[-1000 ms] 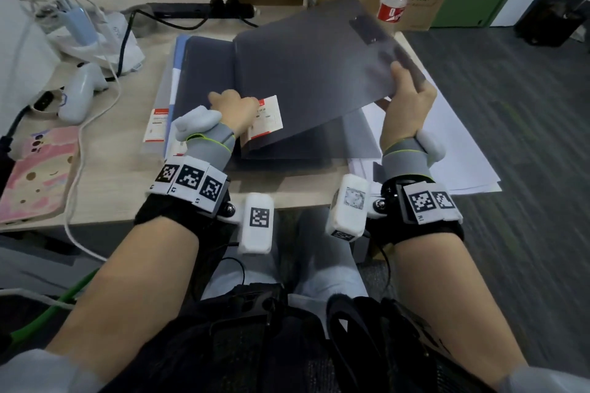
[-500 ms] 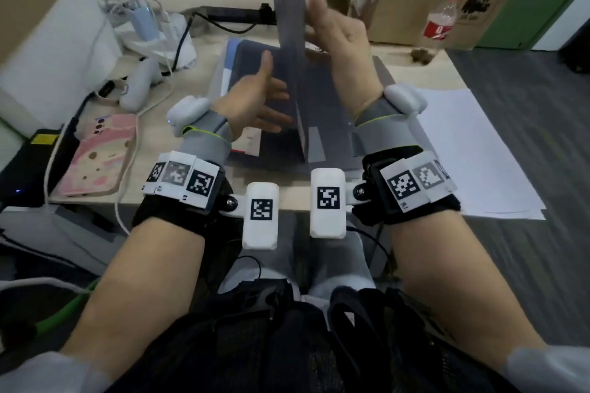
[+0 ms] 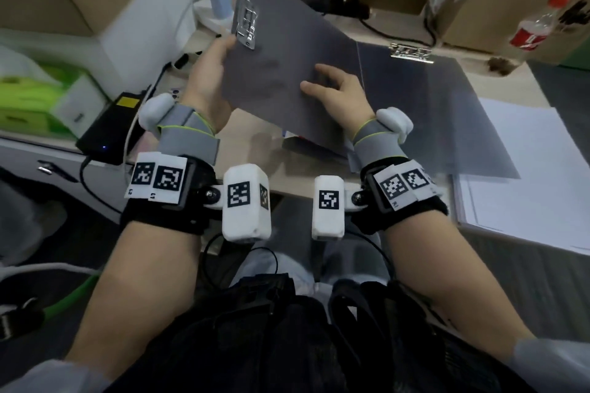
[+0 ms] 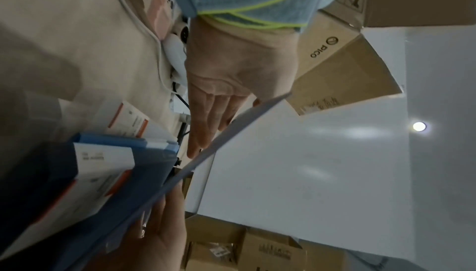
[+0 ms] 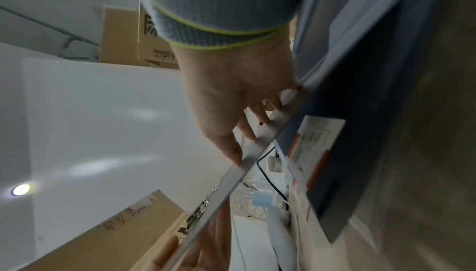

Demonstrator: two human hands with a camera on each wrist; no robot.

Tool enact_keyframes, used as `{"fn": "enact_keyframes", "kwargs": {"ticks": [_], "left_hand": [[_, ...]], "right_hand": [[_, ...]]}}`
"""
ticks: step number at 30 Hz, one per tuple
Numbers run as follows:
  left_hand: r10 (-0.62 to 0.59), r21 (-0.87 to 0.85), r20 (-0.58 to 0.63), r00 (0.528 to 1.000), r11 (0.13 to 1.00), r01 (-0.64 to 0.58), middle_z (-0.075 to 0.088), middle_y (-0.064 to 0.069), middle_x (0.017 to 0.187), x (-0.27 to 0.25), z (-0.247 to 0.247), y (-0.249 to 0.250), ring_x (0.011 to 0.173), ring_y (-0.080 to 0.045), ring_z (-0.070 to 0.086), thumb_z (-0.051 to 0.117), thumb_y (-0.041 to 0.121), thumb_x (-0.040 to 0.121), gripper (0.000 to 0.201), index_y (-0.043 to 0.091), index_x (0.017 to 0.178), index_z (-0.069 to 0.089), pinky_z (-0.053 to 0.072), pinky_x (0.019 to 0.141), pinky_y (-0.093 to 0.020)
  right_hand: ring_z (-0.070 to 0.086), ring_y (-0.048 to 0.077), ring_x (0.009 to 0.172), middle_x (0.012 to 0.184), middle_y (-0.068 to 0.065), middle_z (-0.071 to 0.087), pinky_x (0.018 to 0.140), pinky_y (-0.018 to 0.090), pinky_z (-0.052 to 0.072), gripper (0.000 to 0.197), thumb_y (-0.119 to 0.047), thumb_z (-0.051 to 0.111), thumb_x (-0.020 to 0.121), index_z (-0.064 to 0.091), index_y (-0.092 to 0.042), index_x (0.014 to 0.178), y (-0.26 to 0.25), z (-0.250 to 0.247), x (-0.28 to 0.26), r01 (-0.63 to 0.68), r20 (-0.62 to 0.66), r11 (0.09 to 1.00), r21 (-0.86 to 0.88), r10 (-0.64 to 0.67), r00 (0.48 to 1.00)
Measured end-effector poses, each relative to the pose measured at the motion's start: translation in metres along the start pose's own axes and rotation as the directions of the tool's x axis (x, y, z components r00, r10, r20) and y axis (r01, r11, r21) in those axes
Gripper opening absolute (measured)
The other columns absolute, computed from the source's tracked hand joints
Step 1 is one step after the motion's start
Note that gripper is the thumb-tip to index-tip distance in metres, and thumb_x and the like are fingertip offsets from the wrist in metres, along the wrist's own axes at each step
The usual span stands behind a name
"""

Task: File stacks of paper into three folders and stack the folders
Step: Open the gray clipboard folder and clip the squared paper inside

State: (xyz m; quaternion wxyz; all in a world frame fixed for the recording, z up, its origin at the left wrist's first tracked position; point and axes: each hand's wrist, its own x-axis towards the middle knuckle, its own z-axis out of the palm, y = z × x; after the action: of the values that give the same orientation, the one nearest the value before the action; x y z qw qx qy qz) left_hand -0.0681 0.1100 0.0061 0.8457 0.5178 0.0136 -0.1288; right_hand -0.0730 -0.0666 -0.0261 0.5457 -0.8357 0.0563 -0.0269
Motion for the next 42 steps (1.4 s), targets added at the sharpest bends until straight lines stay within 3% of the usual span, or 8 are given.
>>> {"fn": "enact_keyframes", "kwargs": {"ticks": [5, 8, 14, 18, 23, 27, 31, 42], "left_hand": [[-0.039, 0.145, -0.198, 0.979, 0.987, 0.068, 0.064, -0.022, 0.117, 0.003, -0.034, -0.012, 0.082, -0.036, 0.069, 0.036, 0.015, 0.095, 0.034, -0.003, 0.110, 0.060, 0.056, 0.057, -0.031], [-0.033, 0.247, -0.286, 0.958, 0.963, 0.107, 0.066, -0.022, 0.112, 0.004, -0.042, -0.013, 0.069, -0.030, 0.071, 0.041, 0.010, 0.093, 0.032, -0.007, 0.116, 0.056, 0.056, 0.052, -0.031], [0.056, 0.643, -0.404, 0.913, 0.727, 0.240, 0.065, -0.010, 0.091, 0.015, -0.038, -0.003, 0.086, -0.030, 0.063, 0.061, 0.035, 0.056, 0.032, 0.016, 0.081, 0.062, 0.046, 0.075, -0.034], [0.121, 0.720, -0.459, 0.880, 0.632, 0.289, 0.061, -0.024, 0.119, 0.034, -0.038, -0.005, 0.112, -0.038, 0.058, 0.059, 0.030, 0.084, 0.044, 0.000, 0.116, 0.060, 0.049, 0.089, -0.044], [0.161, 0.636, -0.486, 0.859, 0.739, 0.222, 0.061, -0.013, 0.107, 0.046, -0.043, -0.010, 0.097, -0.028, 0.057, 0.059, 0.027, 0.082, 0.040, 0.008, 0.116, 0.058, 0.042, 0.078, -0.031], [0.033, 0.467, -0.467, 0.883, 0.858, 0.215, 0.065, -0.013, 0.115, 0.056, -0.061, -0.018, 0.108, -0.028, 0.061, 0.061, 0.027, 0.068, 0.059, 0.006, 0.123, 0.057, 0.049, 0.096, -0.040], [-0.110, 0.354, -0.313, 0.943, 0.908, 0.223, 0.072, 0.005, 0.065, 0.051, -0.062, -0.017, 0.069, -0.007, 0.067, 0.041, -0.002, 0.093, 0.021, 0.006, 0.090, 0.061, 0.056, 0.072, -0.022], [-0.058, 0.314, -0.294, 0.954, 0.937, 0.154, 0.071, 0.011, 0.061, 0.056, -0.068, -0.031, 0.083, -0.017, 0.061, 0.037, -0.015, 0.091, 0.041, -0.005, 0.129, 0.050, 0.050, 0.087, -0.023]], "right_hand": [[0.043, 0.019, 0.132, 0.141, -0.001, 0.049, 0.113, 0.046, 0.029, 0.066, -0.048, 0.074, 0.063, 0.060, -0.028, 0.124, 0.005, 0.015, -0.001, -0.049, -0.040, 0.994, -0.098, 0.046, 0.998], [0.047, 0.019, 0.127, 0.135, -0.001, 0.053, 0.110, 0.040, 0.034, 0.057, -0.039, 0.077, 0.071, 0.061, -0.023, 0.123, 0.004, 0.015, 0.006, -0.051, -0.029, 0.986, -0.161, 0.047, 0.998], [0.059, 0.019, 0.111, 0.110, -0.001, 0.061, 0.100, 0.033, 0.047, 0.055, -0.033, 0.077, 0.073, 0.060, -0.018, 0.124, -0.007, 0.006, 0.025, -0.101, 0.028, 0.978, -0.183, 0.108, 0.994], [0.050, 0.022, 0.125, 0.131, -0.001, 0.057, 0.108, 0.033, 0.038, 0.062, -0.040, 0.076, 0.072, 0.057, -0.024, 0.128, -0.008, -0.002, 0.048, -0.102, 0.003, 0.935, -0.339, 0.109, 0.994], [0.030, 0.035, 0.136, 0.149, 0.005, 0.037, 0.113, 0.040, 0.025, 0.073, -0.052, 0.066, 0.079, 0.038, -0.029, 0.143, -0.005, -0.004, 0.066, -0.131, -0.010, 0.809, -0.573, 0.153, 0.988], [0.011, 0.035, 0.145, 0.159, 0.004, 0.014, 0.118, 0.048, 0.014, 0.082, -0.055, 0.065, 0.079, 0.028, -0.030, 0.147, 0.009, 0.001, 0.067, -0.173, -0.033, 0.826, -0.537, 0.185, 0.982], [-0.007, 0.030, 0.147, 0.161, -0.001, 0.002, 0.117, 0.056, 0.004, 0.084, -0.055, 0.064, 0.078, 0.023, -0.034, 0.148, 0.023, 0.007, 0.064, -0.197, -0.039, 0.872, -0.449, 0.201, 0.979], [-0.014, 0.030, 0.146, 0.161, -0.002, -0.006, 0.116, 0.057, 0.001, 0.084, -0.054, 0.063, 0.080, 0.018, -0.034, 0.149, 0.033, 0.012, 0.067, -0.203, -0.030, 0.874, -0.441, 0.212, 0.977]]}}
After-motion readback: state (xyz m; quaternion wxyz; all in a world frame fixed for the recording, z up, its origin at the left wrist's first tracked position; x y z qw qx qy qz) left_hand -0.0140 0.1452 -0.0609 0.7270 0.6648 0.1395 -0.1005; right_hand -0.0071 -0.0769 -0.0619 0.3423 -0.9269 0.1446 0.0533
